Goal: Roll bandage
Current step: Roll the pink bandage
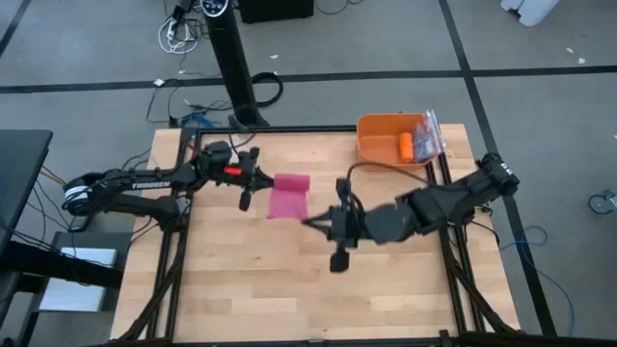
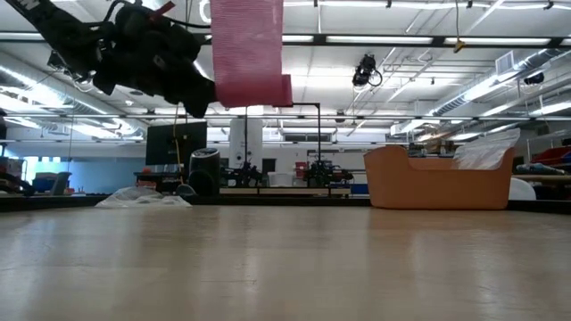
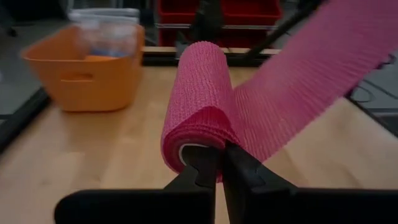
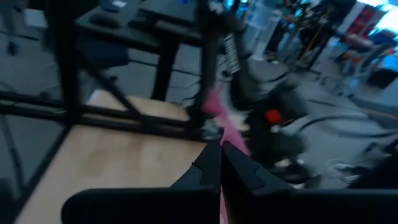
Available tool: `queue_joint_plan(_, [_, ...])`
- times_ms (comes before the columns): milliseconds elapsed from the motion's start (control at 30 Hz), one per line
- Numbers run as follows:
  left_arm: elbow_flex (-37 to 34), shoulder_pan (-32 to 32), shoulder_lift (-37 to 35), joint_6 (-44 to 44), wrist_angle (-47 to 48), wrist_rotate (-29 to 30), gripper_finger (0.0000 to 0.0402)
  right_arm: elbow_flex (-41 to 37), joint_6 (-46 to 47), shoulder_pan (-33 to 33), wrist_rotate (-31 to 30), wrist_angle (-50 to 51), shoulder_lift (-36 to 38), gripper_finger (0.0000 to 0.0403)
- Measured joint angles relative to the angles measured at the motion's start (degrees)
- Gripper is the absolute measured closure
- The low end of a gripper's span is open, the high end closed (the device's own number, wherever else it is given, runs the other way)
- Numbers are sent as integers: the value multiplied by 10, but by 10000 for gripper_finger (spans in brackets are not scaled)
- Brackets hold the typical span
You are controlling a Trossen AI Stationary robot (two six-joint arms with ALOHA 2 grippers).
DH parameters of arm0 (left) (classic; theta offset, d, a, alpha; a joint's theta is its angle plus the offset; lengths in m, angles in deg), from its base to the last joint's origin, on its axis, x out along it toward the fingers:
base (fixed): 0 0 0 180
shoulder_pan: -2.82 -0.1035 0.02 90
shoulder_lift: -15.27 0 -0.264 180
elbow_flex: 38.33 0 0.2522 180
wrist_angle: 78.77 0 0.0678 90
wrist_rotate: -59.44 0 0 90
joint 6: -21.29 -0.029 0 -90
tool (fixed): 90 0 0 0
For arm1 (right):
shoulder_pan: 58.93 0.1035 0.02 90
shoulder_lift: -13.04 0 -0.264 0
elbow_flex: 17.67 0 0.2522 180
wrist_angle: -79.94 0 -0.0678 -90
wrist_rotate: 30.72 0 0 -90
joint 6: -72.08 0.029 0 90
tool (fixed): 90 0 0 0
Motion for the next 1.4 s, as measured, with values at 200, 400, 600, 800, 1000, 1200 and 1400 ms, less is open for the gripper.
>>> queue_joint_plan(200, [-2,65,0,-40,6,40,389,42,-25,-52,5,34,0,403])
queue_joint_plan(400, [-2,70,0,-61,22,94,389,70,-37,-77,-9,55,-1,403])
queue_joint_plan(600, [-2,87,-4,-76,20,98,389,104,-39,-105,-59,100,0,403])
queue_joint_plan(800, [2,146,-13,-76,20,111,389,110,-38,-160,-55,142,0,403])
queue_joint_plan(1000, [19,223,-36,-77,33,151,389,98,1,-216,-15,208,0,403])
queue_joint_plan(1200, [52,290,-85,-87,101,210,389,66,34,-235,27,248,0,403])
queue_joint_plan(1400, [100,343,-148,-88,198,259,389,25,67,-234,41,283,0,403])
